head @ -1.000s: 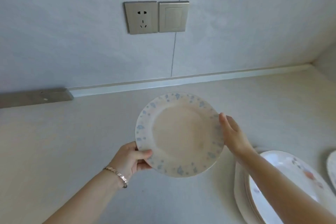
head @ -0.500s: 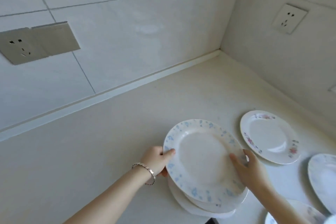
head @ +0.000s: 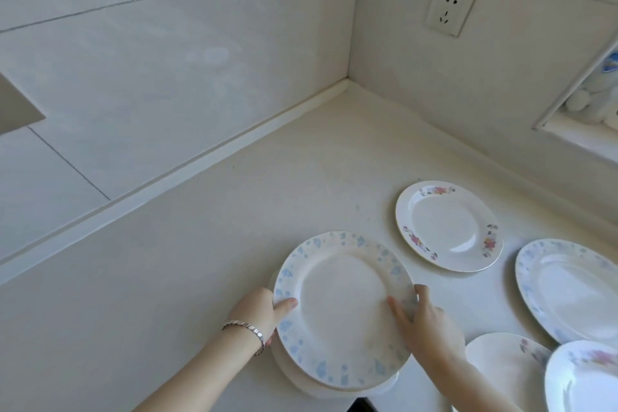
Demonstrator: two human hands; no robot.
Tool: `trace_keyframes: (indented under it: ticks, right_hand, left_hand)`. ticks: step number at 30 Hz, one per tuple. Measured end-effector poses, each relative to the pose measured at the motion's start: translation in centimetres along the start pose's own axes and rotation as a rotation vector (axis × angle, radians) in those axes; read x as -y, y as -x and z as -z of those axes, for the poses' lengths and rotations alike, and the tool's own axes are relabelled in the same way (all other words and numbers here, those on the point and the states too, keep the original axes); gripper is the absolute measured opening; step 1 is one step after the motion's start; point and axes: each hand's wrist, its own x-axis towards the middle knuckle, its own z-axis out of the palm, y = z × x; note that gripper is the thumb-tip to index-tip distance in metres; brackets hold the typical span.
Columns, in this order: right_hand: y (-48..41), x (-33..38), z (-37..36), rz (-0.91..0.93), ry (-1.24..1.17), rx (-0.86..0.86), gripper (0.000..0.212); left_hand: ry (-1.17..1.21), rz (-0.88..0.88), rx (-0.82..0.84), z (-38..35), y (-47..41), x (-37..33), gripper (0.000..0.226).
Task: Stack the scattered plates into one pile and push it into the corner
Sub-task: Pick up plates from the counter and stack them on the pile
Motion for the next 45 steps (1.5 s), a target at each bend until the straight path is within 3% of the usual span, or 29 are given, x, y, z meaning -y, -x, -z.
trace_keyframes:
  ticks: [5,10,14,17,20,24,26,29,36,39,42,45]
  right_hand:
    - [-0.1,-0.2,-0.4,0.038,0.02,-0.043,0.047]
    - [-0.2,-0.4,-0.5,0.077,0.131,-0.081,0.053]
    - [-0.1,-0.7,-0.3,0.09,0.18,-0.064,0.057]
    - [-0.2,-1.0,-0.5,0.089,0.165,-0.047,0.057]
    - [-1.7,-1.8,0.4,0.015,-0.057,-0.003,0.048]
    - [-6.9,-3.7,2.1,-0.424,-1.029,-0.066,0.037]
    - [-9.3,-4.5,2.7,-0.591,-1.319,-0.042,0.034]
    - [-11.9,-5.4,3.2,-0.672,-1.675,-0.075,0.045]
    - [-13.3,-6.3,1.9,-0.639,-1.667,-0.08,0.043]
    - [-11.5,-6.1,3.1,-0.634,-1.844,-0.086,0.031]
    - [-8.2,-6.2,4.1,-0.531,-1.816,0.045,0.014]
    - [-5.2,-6.7,4.8,-0.391,-1.674,0.191,0.023]
  left_hand:
    - [-0.21,-0.013,-0.007,0.1,0.1,0.0,0.052]
    - [-0.422,-0.024,-0.07,0.3,0.7,-0.9,0.043]
    - [-0.218,-0.025,-0.181,-1.2,0.8,-1.2,0.036]
    - [0.078,-0.022,-0.176,-2.5,0.4,-1.6,0.059]
    - [0.163,-0.015,-0.19,-3.0,0.3,-2.1,0.064]
    - [0.231,0.0,-0.185,-3.0,0.1,-2.2,0.058]
    - [0.246,0.004,-0.184,-2.9,0.2,-2.2,0.057]
    - [0.268,0.012,-0.194,-3.0,0.3,-2.4,0.058]
    - [0.287,0.034,-0.204,-3.3,0.3,-2.2,0.057]
    - [0.284,0.043,-0.185,-3.2,0.4,-2.2,0.056]
    - [0.249,0.07,-0.175,-2.6,0.6,-2.5,0.049]
    - [0.148,-0.006,-0.37,-1.6,1.1,-3.4,0.048]
